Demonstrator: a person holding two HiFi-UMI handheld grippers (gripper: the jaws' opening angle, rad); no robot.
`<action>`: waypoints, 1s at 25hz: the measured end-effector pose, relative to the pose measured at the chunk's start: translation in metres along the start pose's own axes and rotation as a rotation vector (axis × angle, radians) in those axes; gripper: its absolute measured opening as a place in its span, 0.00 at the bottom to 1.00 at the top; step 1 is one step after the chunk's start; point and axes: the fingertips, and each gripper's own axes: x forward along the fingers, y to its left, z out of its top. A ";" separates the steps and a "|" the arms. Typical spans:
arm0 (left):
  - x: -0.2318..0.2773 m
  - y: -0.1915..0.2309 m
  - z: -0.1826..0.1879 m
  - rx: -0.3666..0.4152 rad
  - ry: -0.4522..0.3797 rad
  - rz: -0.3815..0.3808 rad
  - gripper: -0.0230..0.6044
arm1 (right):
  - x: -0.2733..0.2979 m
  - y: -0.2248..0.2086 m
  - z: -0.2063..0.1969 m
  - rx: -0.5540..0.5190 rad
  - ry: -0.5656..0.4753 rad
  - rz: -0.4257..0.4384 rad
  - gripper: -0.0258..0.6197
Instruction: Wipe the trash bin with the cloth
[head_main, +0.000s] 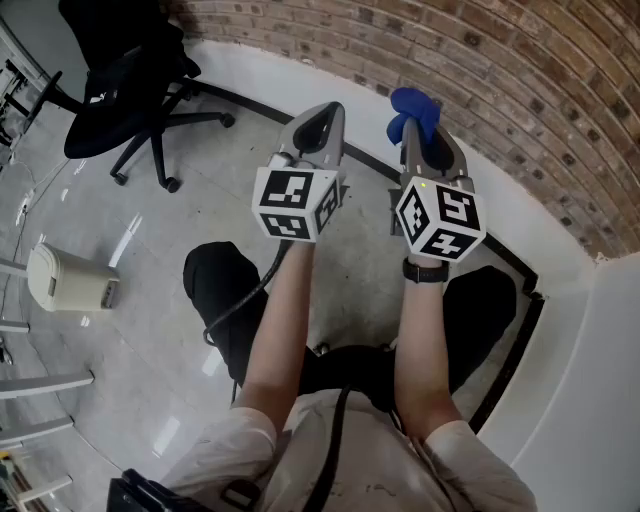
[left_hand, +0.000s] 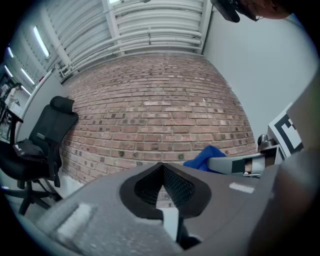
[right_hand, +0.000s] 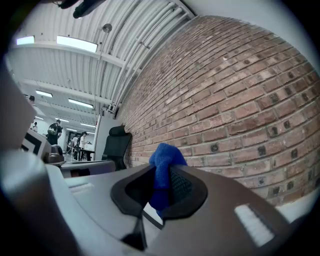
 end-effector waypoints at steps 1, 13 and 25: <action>-0.001 -0.001 0.000 0.018 0.001 0.015 0.03 | -0.001 0.002 0.001 0.003 -0.004 0.014 0.10; -0.022 -0.009 -0.003 0.092 0.023 0.064 0.02 | -0.016 0.024 -0.004 0.049 0.001 0.079 0.10; -0.150 0.080 0.038 0.048 -0.043 0.294 0.03 | -0.001 0.182 -0.021 0.152 0.044 0.427 0.10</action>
